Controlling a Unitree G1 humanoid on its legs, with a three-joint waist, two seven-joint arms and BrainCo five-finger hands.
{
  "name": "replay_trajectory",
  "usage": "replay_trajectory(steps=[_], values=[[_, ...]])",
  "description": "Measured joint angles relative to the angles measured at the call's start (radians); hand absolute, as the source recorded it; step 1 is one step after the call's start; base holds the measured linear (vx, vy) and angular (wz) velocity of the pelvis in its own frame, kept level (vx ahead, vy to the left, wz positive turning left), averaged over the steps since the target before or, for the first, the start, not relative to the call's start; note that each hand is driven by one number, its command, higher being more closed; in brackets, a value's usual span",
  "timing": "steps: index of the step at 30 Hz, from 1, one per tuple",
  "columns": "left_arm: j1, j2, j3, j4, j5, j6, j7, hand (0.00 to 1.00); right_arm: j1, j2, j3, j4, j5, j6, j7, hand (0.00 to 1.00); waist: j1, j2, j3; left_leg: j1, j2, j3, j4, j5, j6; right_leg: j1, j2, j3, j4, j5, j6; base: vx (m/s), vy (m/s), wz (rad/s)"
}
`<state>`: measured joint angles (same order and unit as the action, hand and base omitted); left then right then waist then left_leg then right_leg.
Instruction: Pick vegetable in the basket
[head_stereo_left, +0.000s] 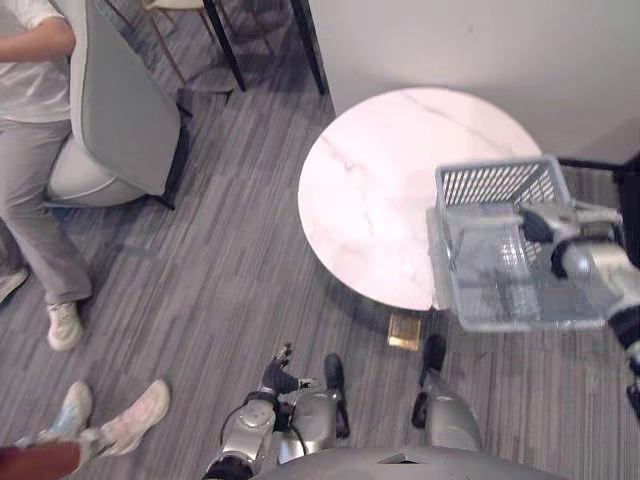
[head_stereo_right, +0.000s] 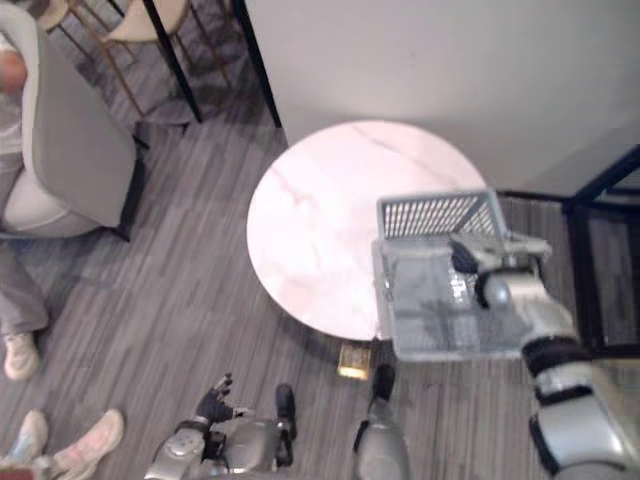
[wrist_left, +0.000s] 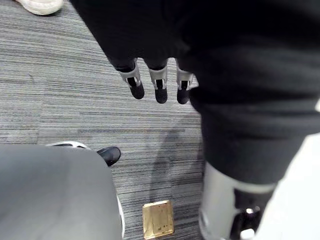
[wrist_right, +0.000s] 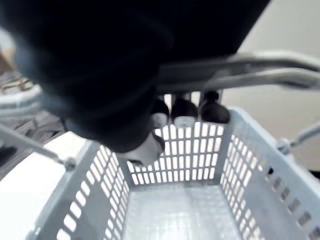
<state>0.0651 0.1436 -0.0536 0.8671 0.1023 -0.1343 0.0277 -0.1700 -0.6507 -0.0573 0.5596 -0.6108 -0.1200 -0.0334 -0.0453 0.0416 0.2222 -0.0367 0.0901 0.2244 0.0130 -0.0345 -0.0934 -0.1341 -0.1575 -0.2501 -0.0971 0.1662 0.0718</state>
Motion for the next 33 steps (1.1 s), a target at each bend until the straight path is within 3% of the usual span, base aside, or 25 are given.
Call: replay_trajectory(steps=[3,6,7,8,9,11,13,15,17,18,19,20,21,22,23,25,27,29,30,31,32,33], values=[[0.01,0.027,0.038,0.0,0.008,0.012,-0.019,0.0,0.162,0.123,-0.163,-0.088,0.172,0.039,-0.008,1.0,-0.046,-0.009,-0.005,0.056,0.014,0.112,0.029,-0.047,0.001,-0.008,0.021,0.122,0.001,0.015,-0.001,0.12,0.033,-0.98],[0.013,0.055,0.07,0.0,0.01,0.017,-0.021,0.0,0.225,0.197,-0.216,-0.136,0.288,0.051,-0.022,1.0,-0.084,-0.015,-0.012,0.087,0.037,0.25,0.076,-0.1,0.001,-0.036,0.049,0.186,0.001,0.032,0.001,0.09,0.006,-1.53],[0.013,0.07,0.088,-0.004,0.01,0.018,-0.021,0.0,0.245,0.23,-0.225,-0.137,0.331,0.058,-0.024,1.0,-0.102,-0.025,-0.019,0.107,0.052,0.322,0.09,-0.115,0.002,-0.051,0.047,0.095,0.013,-0.013,-0.041,0.05,-0.015,-1.66],[0.013,0.07,0.115,-0.002,0.01,0.021,-0.021,0.0,0.256,0.274,-0.242,-0.137,0.36,0.061,-0.031,1.0,-0.1,-0.019,-0.023,0.139,0.084,0.404,0.093,-0.117,0.001,-0.072,0.022,-0.117,0.092,-0.097,-0.126,0.07,0.007,-1.81],[0.019,0.071,0.119,-0.002,0.01,0.021,-0.021,0.0,0.265,0.297,-0.246,-0.136,0.365,0.064,-0.041,1.0,-0.099,-0.016,-0.026,0.162,0.1,0.441,0.093,-0.117,0.0,-0.071,0.009,-0.225,0.125,-0.125,-0.159,0.13,0.012,-2.08],[0.065,0.075,0.153,0.006,0.012,0.025,-0.022,0.0,0.298,0.352,-0.25,-0.1,0.398,0.071,-0.058,1.0,-0.073,-0.034,-0.047,0.271,0.123,0.608,0.103,-0.14,-0.038,-0.048,-0.055,-0.546,0.275,-0.156,-0.238,0.2,-0.04,-2.35],[0.075,0.066,0.165,0.037,0.042,0.038,-0.022,0.0,0.304,0.372,-0.255,-0.081,0.421,0.069,-0.063,1.0,-0.079,-0.034,-0.052,0.318,0.141,0.705,0.139,-0.133,-0.047,-0.057,-0.035,-0.543,0.313,-0.192,-0.221,0.2,-0.129,-1.83],[0.071,0.02,0.188,0.065,0.05,0.039,-0.022,0.0,0.304,0.411,-0.275,-0.066,0.476,0.069,-0.077,1.0,-0.078,-0.025,-0.058,0.371,0.152,0.784,0.186,-0.1,-0.06,-0.085,0.012,-0.421,0.343,-0.219,-0.212,0.28,-0.154,-1.73],[0.072,-0.012,0.223,0.106,0.051,0.044,-0.021,0.0,0.315,0.453,-0.277,-0.061,0.499,0.069,-0.091,1.0,-0.08,-0.022,-0.062,0.383,0.205,0.797,0.351,-0.071,-0.023,-0.098,0.038,-0.348,0.403,-0.265,-0.211,0.3,-0.14,-1.76],[0.081,-0.031,0.241,0.123,0.051,0.053,-0.02,0.0,0.336,0.471,-0.276,-0.059,0.509,0.07,-0.096,1.0,-0.07,-0.016,-0.065,0.376,0.277,0.777,0.532,-0.006,0.055,-0.089,0.076,-0.273,0.407,-0.285,-0.221,0.31,-0.152,-1.81],[0.089,-0.037,0.244,0.131,0.05,0.056,-0.018,0.0,0.34,0.482,-0.274,-0.052,0.509,0.07,-0.099,1.0,-0.058,-0.013,-0.063,0.357,0.32,0.738,0.633,0.049,0.108,-0.072,0.098,-0.23,0.384,-0.289,-0.229,0.31,-0.12,-2.05],[0.108,-0.055,0.26,0.138,0.051,0.061,-0.012,0.0,0.345,0.499,-0.26,-0.047,0.509,0.075,-0.103,1.0,-0.05,-0.01,-0.06,0.277,0.356,0.6,0.81,-0.019,0.189,-0.046,0.154,-0.14,0.346,-0.291,-0.244,0.25,-0.093,-1.72],[0.117,-0.064,0.272,0.139,0.05,0.062,-0.007,0.0,0.344,0.507,-0.247,-0.044,0.509,0.078,-0.106,1.0,-0.043,-0.009,-0.058,0.219,0.327,0.497,0.861,-0.082,0.176,-0.033,0.173,-0.095,0.334,-0.29,-0.252,0.35,-0.095,-2.06],[0.127,-0.054,0.287,0.137,0.044,0.062,0.003,0.0,0.346,0.531,-0.222,-0.031,0.509,0.081,-0.105,1.0,-0.035,-0.02,-0.054,0.136,0.213,0.307,0.891,-0.167,0.149,-0.004,0.208,-0.015,0.31,-0.288,-0.265,0.33,-0.072,-2.34],[0.135,-0.055,0.291,0.13,0.043,0.06,0.019,0.0,0.346,0.536,-0.185,-0.01,0.51,0.083,-0.1,1.0,0.005,-0.027,-0.044,0.081,0.14,0.217,0.912,-0.222,0.152,0.033,0.254,0.086,0.297,-0.288,-0.282,0.34,-0.036,-2.38],[0.137,-0.062,0.289,0.128,0.04,0.061,0.026,0.0,0.347,0.537,-0.151,0.001,0.509,0.083,-0.094,1.0,0.041,-0.023,-0.029,-0.013,0.11,0.153,0.909,-0.27,0.151,0.106,0.305,0.201,0.272,-0.287,-0.278,0.31,0.033,-2.29],[0.138,-0.076,0.299,0.112,0.039,0.06,0.033,0.0,0.349,0.533,-0.137,-0.004,0.508,0.082,-0.094,1.0,0.051,-0.03,-0.026,-0.121,0.079,0.073,0.826,-0.291,0.138,0.131,0.322,0.3,0.267,-0.3,-0.265,0.24,0.063,-1.84],[0.133,-0.089,0.297,0.093,0.039,0.06,0.047,0.0,0.346,0.514,-0.135,0.0,0.506,0.082,-0.088,1.0,0.068,-0.03,-0.026,-0.186,0.022,-0.03,0.605,-0.267,0.094,0.149,0.321,0.394,0.262,-0.311,-0.241,0.35,0.138,-1.48],[0.127,-0.095,0.291,0.093,0.038,0.059,0.054,0.0,0.337,0.507,-0.13,0.019,0.505,0.082,-0.087,1.0,0.065,-0.025,-0.024,-0.222,0.0,-0.044,0.427,-0.204,0.061,0.18,0.314,0.437,0.236,-0.329,-0.241,0.28,0.126,-0.84],[0.123,-0.094,0.289,0.093,0.038,0.06,0.058,0.0,0.336,0.505,-0.13,0.029,0.506,0.082,-0.087,1.0,0.064,-0.024,-0.023,-0.229,-0.006,-0.035,0.364,-0.17,0.057,0.192,0.31,0.442,0.228,-0.337,-0.238,0.5,0.197,-0.76],[0.115,-0.096,0.288,0.087,0.037,0.059,0.063,0.0,0.335,0.501,-0.131,0.055,0.506,0.084,-0.089,1.0,0.066,-0.019,-0.02,-0.232,-0.007,0.021,0.203,-0.069,0.049,0.232,0.306,0.463,0.201,-0.354,-0.218,0.36,0.129,-0.38],[0.111,-0.096,0.288,0.087,0.037,0.06,0.064,0.0,0.334,0.498,-0.131,0.062,0.505,0.085,-0.09,1.0,0.069,-0.015,-0.019,-0.231,-0.006,0.046,0.153,-0.033,0.049,0.249,0.307,0.476,0.197,-0.37,-0.213,0.57,0.199,-0.53]])
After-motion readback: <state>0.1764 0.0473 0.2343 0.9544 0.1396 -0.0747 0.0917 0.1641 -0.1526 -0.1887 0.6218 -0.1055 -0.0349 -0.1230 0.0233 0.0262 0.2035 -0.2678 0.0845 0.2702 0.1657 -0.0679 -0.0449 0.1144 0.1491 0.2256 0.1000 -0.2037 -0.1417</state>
